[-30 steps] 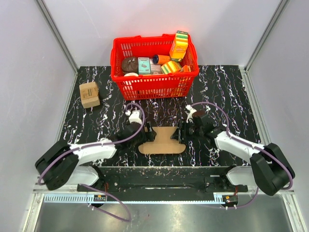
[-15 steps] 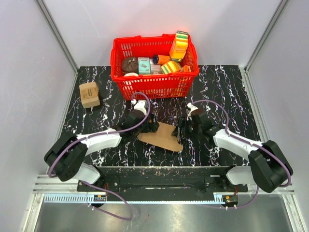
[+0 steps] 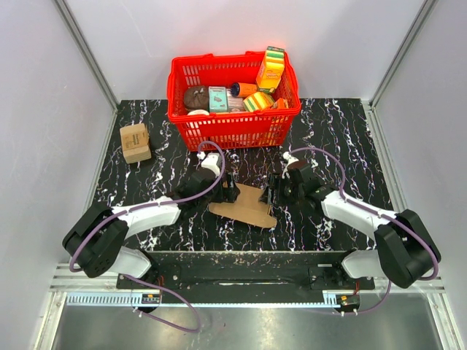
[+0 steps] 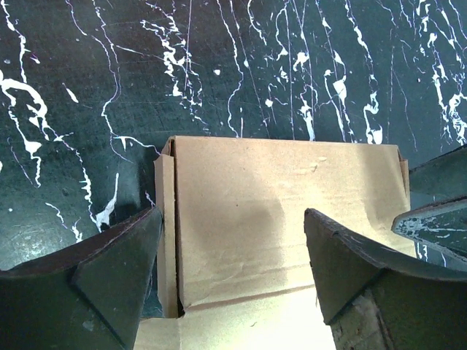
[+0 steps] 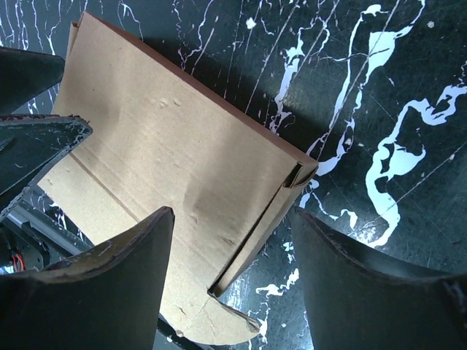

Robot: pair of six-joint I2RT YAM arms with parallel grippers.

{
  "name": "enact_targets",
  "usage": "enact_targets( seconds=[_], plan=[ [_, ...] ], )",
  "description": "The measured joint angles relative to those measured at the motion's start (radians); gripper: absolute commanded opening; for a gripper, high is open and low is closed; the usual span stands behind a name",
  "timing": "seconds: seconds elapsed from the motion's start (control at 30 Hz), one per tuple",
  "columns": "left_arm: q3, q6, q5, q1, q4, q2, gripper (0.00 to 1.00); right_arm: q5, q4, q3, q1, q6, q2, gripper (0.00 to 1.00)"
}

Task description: Fold the paper box

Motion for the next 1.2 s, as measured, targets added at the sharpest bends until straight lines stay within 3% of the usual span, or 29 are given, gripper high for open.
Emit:
enact_targets(
  seconds=[0.83, 1.03, 1.2],
  plan=[
    [-0.082, -0.023, 0.032, 0.003, 0.036, -0.036, 0.84, -0.168, 0.111, 0.074, -0.169, -0.01, 0.11, 0.74],
    [-0.114, -0.037, 0.032, 0.003, 0.033, -0.127, 0.84, -0.058, 0.039, 0.091, -0.179, -0.04, 0.09, 0.82],
    [-0.135, -0.052, 0.04, 0.003, 0.046, -0.165, 0.84, 0.043, -0.027, 0.09, -0.183, -0.043, 0.026, 0.79]
  ],
)
